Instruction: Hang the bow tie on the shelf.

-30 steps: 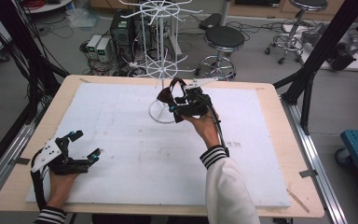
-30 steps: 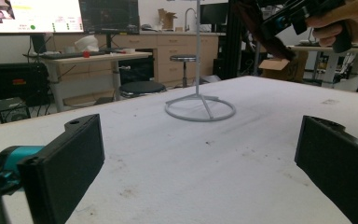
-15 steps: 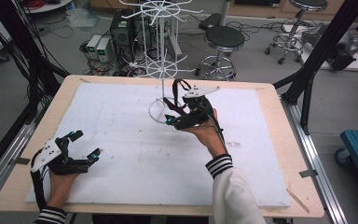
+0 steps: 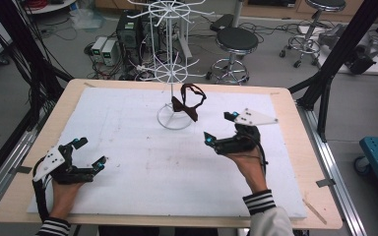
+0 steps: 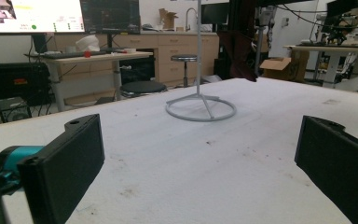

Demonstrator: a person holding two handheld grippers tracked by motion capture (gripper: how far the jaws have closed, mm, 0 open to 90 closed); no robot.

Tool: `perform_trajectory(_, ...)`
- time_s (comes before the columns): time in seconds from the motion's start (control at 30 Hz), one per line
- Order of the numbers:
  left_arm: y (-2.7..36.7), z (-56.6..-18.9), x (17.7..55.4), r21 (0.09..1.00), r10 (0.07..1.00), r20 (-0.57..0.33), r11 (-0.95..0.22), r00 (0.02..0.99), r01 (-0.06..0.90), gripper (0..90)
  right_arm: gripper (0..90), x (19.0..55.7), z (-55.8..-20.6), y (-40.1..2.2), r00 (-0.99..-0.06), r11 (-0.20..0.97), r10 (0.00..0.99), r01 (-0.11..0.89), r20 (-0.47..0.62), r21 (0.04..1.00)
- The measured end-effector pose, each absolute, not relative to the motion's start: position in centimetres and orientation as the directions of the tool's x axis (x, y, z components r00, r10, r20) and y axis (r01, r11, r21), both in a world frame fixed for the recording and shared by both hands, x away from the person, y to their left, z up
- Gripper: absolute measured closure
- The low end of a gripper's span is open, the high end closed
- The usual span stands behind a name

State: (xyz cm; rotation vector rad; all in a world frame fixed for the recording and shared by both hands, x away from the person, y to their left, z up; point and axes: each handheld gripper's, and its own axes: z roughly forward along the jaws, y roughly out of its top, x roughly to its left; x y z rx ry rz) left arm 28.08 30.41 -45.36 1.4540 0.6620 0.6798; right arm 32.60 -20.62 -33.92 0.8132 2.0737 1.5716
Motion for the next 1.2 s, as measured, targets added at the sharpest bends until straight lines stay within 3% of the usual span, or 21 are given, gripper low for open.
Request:
perform_trajectory(0.3, 30.4, -45.4, 28.1, 1.0, 0.757, 0.01, 0.002, 0.653, -0.017, 1.8, 0.7, 29.0, -38.0, -25.4, -0.655, 0.101, 0.754, 0.168, 0.035, 0.98)
perform_trajectory(0.63, 30.4, -45.4, 28.1, 1.0, 0.758, 0.009, 0.003, 0.652, -0.016, 1.8, 0.7, 27.4, -42.2, -27.2, -0.592, -0.004, 0.804, 0.088, 0.056, 0.996)
perform_trajectory(0.97, 30.4, -45.4, 28.0, 1.0, 0.759, 0.01, 0.003, 0.651, -0.019, 1.8, 0.6, 27.6, -45.1, -27.5, -0.577, -0.006, 0.814, 0.099, 0.062, 0.995)
perform_trajectory(1.2, 30.4, -45.4, 28.0, 1.0, 0.759, 0.012, 0.002, 0.652, -0.02, 1.8, 0.6, 27.5, -45.1, -27.4, -0.577, 0.009, 0.815, 0.1, 0.051, 0.995)
